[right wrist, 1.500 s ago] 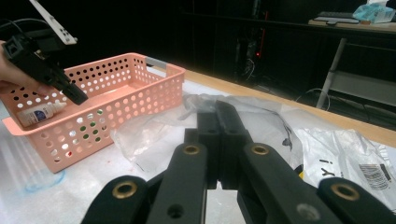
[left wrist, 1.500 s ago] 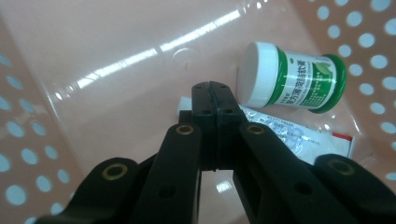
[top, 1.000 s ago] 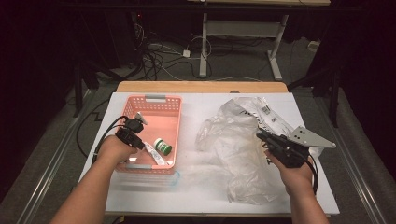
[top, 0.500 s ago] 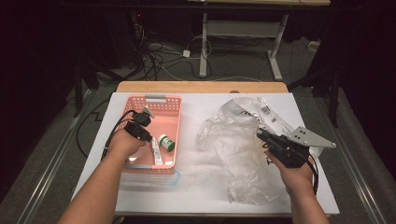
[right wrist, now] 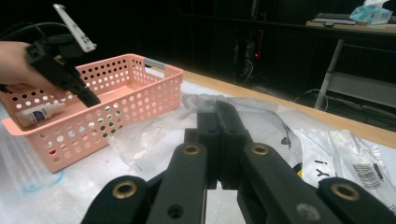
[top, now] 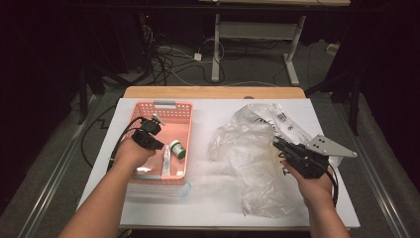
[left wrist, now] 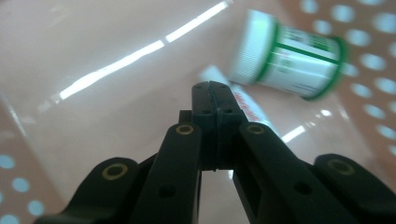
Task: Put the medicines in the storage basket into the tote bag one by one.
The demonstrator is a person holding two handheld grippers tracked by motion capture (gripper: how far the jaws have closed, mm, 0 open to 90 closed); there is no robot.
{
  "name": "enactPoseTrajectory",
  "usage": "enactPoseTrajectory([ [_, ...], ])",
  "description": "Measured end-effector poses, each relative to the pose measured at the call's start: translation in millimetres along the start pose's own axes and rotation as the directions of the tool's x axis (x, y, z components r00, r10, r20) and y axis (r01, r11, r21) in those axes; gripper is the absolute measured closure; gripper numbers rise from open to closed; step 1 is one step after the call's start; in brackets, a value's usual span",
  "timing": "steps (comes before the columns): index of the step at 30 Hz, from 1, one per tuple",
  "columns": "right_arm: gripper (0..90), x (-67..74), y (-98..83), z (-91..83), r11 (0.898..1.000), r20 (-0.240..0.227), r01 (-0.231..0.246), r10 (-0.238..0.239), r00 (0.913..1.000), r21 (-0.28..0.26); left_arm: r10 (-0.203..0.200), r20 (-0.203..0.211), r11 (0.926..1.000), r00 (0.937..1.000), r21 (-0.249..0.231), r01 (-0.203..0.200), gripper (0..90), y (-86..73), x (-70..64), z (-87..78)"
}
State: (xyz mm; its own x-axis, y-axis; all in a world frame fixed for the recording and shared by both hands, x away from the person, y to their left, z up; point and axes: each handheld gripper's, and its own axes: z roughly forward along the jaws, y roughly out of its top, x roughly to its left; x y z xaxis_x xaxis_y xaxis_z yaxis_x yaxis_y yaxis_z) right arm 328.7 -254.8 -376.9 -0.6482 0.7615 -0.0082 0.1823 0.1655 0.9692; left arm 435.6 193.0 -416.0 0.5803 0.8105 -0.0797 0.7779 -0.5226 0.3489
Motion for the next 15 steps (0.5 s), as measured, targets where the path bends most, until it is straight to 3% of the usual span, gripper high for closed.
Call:
enactPoseTrajectory([
  [4,90.0,1.8,1.0,1.1,1.000,0.000,0.003,-0.003,1.0000,-0.001,0.082,0.059,0.9966,0.9949,0.006,-0.082,88.2,-2.9,-17.4,-3.0],
  [11,90.0,3.8,1.9,1.4,1.000,-0.002,0.007,-0.007,1.0000,-0.002,0.108,0.058,0.9895,0.9925,0.091,-0.113,88.2,3.8,-28.7,13.8],
  [15,90.0,1.9,1.3,0.0,1.000,0.000,0.000,0.000,1.0000,-0.004,0.115,0.088,0.9889,0.9894,0.084,-0.122,88.2,8.5,-31.0,15.3],
])
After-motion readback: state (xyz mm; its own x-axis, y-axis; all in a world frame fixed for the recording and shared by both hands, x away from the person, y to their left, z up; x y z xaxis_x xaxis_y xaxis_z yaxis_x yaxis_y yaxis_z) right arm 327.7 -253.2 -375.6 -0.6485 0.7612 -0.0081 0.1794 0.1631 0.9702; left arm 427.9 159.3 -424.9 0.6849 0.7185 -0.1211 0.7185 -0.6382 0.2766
